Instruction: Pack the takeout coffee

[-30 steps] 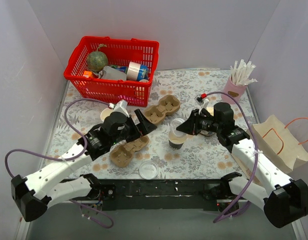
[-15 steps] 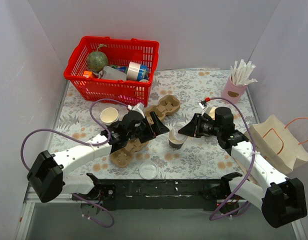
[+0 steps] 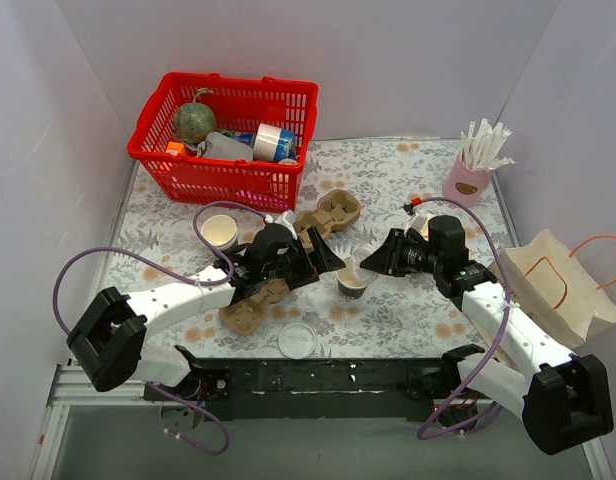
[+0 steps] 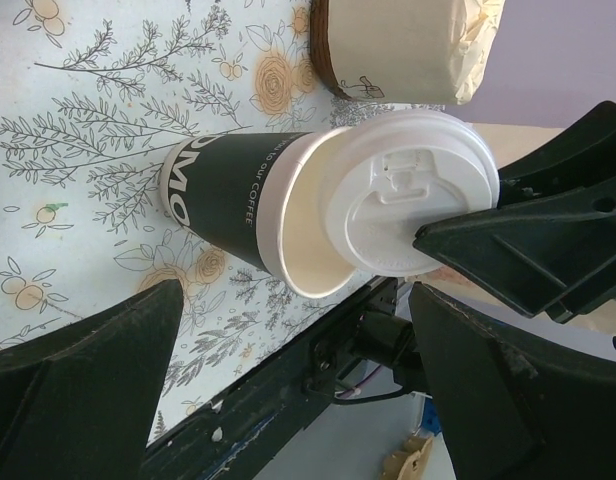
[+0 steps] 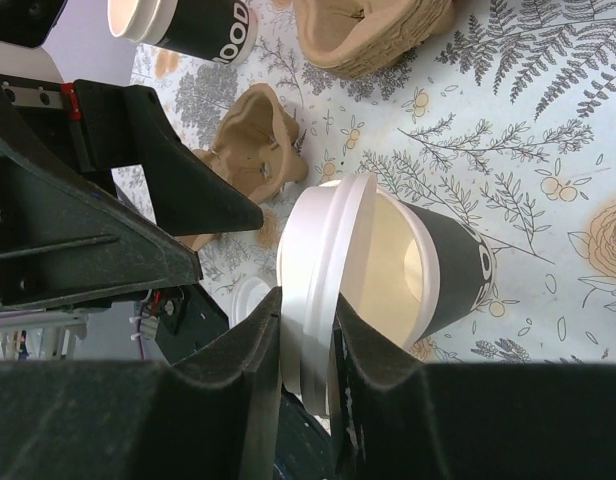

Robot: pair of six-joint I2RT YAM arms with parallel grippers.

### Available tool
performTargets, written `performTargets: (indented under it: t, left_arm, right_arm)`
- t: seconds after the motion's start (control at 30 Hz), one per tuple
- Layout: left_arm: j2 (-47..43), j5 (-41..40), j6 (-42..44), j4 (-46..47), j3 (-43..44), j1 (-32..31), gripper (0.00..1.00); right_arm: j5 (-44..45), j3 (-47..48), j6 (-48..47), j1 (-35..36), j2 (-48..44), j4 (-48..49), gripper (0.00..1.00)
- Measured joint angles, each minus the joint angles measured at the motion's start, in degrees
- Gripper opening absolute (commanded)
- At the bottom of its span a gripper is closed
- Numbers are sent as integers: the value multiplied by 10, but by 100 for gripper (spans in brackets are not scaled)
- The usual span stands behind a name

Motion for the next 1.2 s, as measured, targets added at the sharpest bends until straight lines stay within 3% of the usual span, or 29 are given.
performTargets:
  t: [0.43, 1.2]
  left_arm:
    - [20, 5, -3, 1, 0, 0, 98]
    - [56, 19, 7, 2, 13, 0, 98]
  right_arm:
    - [13, -4, -18, 0, 20, -9, 51]
    - [104, 35, -79, 0, -1, -101, 54]
